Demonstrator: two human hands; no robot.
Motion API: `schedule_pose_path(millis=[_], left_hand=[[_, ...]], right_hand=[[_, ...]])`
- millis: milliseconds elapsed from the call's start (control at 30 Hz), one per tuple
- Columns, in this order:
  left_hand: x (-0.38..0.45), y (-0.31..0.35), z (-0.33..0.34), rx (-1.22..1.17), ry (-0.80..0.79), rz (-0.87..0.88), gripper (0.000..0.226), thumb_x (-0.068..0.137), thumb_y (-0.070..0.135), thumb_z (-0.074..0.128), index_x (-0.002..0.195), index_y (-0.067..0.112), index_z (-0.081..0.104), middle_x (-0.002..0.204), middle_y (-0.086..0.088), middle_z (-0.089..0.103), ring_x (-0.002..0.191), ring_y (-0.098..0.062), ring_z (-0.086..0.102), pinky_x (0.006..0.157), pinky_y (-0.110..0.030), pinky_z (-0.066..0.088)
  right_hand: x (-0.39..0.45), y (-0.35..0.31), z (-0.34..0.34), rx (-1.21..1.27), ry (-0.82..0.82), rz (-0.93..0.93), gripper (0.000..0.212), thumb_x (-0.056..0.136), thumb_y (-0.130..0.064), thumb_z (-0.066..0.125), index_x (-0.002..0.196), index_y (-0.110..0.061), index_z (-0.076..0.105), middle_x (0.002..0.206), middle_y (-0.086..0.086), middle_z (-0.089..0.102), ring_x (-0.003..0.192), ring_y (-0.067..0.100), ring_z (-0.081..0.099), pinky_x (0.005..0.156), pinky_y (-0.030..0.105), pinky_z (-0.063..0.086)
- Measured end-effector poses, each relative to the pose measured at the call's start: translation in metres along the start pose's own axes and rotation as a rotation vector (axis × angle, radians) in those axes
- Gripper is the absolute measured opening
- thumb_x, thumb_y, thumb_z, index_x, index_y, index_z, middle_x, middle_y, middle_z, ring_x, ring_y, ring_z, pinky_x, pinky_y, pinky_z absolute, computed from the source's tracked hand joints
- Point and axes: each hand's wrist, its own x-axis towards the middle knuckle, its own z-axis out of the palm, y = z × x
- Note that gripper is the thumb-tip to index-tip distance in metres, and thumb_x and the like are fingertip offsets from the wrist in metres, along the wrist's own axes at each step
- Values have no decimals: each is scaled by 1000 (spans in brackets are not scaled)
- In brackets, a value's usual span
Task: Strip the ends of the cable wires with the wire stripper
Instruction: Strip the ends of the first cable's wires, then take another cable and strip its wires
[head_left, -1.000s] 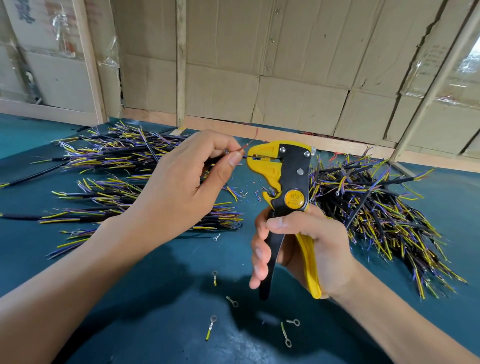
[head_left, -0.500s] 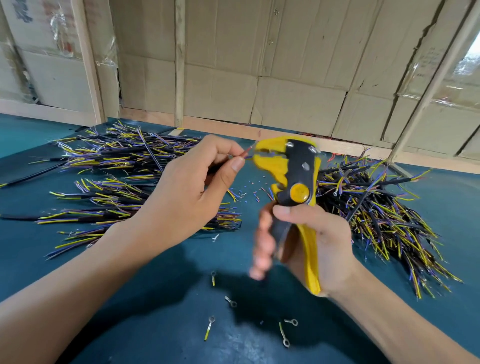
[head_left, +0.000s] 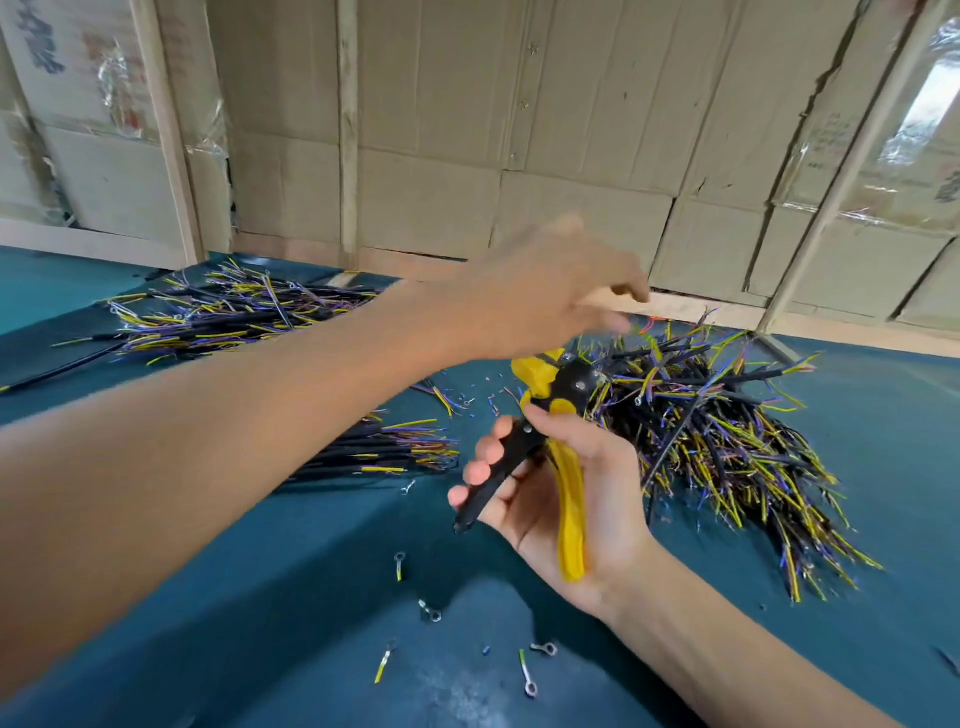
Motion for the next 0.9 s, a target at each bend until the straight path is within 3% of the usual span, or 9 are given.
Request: schedule_pose_path(millis=[100, 167, 233, 367, 500, 600, 700, 800, 900], left_hand=[[-9, -16, 15, 137, -256, -175, 54, 100, 48, 48, 148, 26, 36, 140, -5, 53, 126, -25, 46, 105, -39, 38], [-34, -30, 13, -57, -262, -427, 53, 99, 56, 41, 139, 21, 38, 123, -8, 61, 105, -20, 59, 86, -35, 45], [-62, -47, 4, -52, -356, -633, 59, 95, 67, 34, 128, 18, 42, 93, -2, 62, 77, -13, 60, 65, -31, 42], [-109, -69, -19, 205, -985, -714, 72, 84, 65, 62, 139, 23, 42, 112, 9, 57, 112, -19, 60, 99, -32, 46], [-116, -75, -24, 199, -802, -663, 26, 85, 34, 77, 108, 26, 69, 101, 10, 71, 86, -9, 65, 73, -22, 51], [-111, -78, -25, 158, -748, -649, 8, 86, 20, 74, 93, 24, 73, 90, 5, 75, 86, -16, 69, 79, -30, 56], [-107, -80, -25, 121, -848, -695, 10, 86, 20, 73, 93, 25, 68, 101, -4, 72, 95, -32, 69, 88, -42, 57], [-106, -77, -21, 230, -980, -727, 36, 79, 35, 82, 107, 28, 60, 108, 3, 65, 98, -26, 69, 91, -39, 55], [-101, -77, -20, 263, -940, -730, 26, 82, 24, 79, 101, 23, 63, 93, 5, 75, 92, -22, 69, 83, -31, 56]], right_hand=[[0, 0, -3, 5, -8, -28, 19, 81, -23, 69, 83, -4, 67, 77, 15, 57, 68, 33, 62, 73, 46, 58], [1, -1, -3, 28, 20, -57, 19, 81, -22, 69, 82, -4, 67, 77, 15, 57, 68, 33, 62, 73, 47, 59], [4, -2, -3, 43, 63, -104, 17, 81, -20, 68, 79, -4, 66, 76, 15, 57, 66, 33, 63, 72, 46, 59], [8, -6, -6, 47, 118, -185, 15, 83, -16, 66, 83, -1, 67, 79, 17, 59, 67, 34, 63, 73, 47, 60], [10, -10, -12, -2, 170, -230, 26, 92, -16, 61, 108, 3, 66, 101, 23, 70, 75, 34, 67, 74, 46, 60], [12, -13, -15, -46, 245, -303, 22, 94, -13, 59, 108, 3, 66, 108, 22, 69, 80, 38, 70, 72, 46, 60], [15, -16, -16, -65, 362, -359, 13, 93, -7, 61, 99, 3, 67, 106, 20, 63, 94, 39, 73, 66, 46, 61], [17, -17, -18, -97, 479, -381, 5, 90, -4, 67, 92, 1, 68, 97, 16, 62, 107, 34, 70, 67, 50, 62], [19, -17, -19, -169, 535, -374, 3, 89, -1, 69, 90, 0, 66, 74, 9, 62, 93, 28, 66, 67, 52, 63]])
